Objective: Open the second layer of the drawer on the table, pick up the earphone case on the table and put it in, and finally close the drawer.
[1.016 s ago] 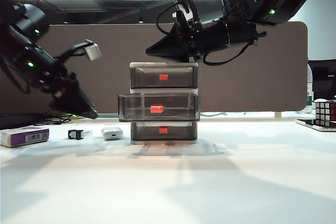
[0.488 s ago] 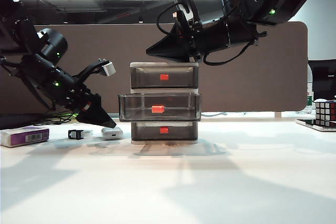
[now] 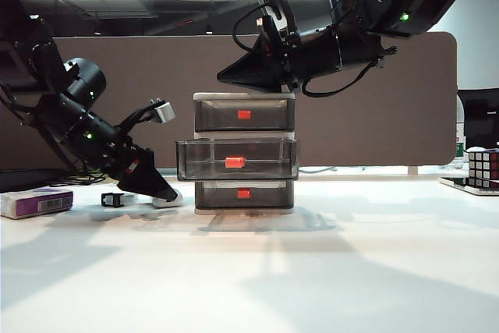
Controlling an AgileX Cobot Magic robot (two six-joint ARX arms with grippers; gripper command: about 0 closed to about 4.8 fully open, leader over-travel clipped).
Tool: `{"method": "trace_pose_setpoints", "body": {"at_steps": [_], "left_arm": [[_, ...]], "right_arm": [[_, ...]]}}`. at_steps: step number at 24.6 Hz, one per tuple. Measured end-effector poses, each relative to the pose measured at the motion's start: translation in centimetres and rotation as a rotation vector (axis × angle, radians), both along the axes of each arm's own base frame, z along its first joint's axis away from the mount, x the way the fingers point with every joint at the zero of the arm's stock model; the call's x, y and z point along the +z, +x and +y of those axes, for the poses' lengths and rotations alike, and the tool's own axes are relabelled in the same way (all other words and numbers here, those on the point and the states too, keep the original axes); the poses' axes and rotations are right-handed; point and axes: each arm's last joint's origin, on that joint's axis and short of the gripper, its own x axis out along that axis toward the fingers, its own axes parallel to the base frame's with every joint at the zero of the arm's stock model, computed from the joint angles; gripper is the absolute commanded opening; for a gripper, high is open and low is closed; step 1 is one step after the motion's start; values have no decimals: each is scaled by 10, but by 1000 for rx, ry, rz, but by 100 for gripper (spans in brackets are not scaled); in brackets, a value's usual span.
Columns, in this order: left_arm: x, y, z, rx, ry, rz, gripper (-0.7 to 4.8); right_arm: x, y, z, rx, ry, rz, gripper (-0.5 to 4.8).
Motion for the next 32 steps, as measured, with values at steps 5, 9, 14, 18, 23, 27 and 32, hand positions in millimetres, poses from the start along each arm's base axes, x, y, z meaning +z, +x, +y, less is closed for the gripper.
{"method": "trace_pose_setpoints", "body": {"at_steps": [5, 9, 14, 18, 23, 27, 32], "left_arm": [[-8, 1, -1, -1, 3, 19, 382], [-12, 1, -9, -21, 1, 14, 381], [-12, 2, -20, -23, 23, -23, 381], [-11, 3, -19, -11, 32, -26, 380], [-11, 3, -19, -11, 32, -26, 366], [-11, 3, -19, -11, 33, -24, 319], [-11, 3, -19, -9, 35, -24, 271]], "right_arm": [[0, 0, 0, 0, 0, 1, -5], [0, 0, 0, -1, -1, 1, -5], [0, 0, 0, -1, -1, 2, -5], [0, 0, 0, -1, -1, 2, -5], [0, 0, 0, -1, -2, 3, -5], [0, 0, 0, -1, -3, 6, -5], [0, 0, 0, -1, -3, 7, -5]]}}
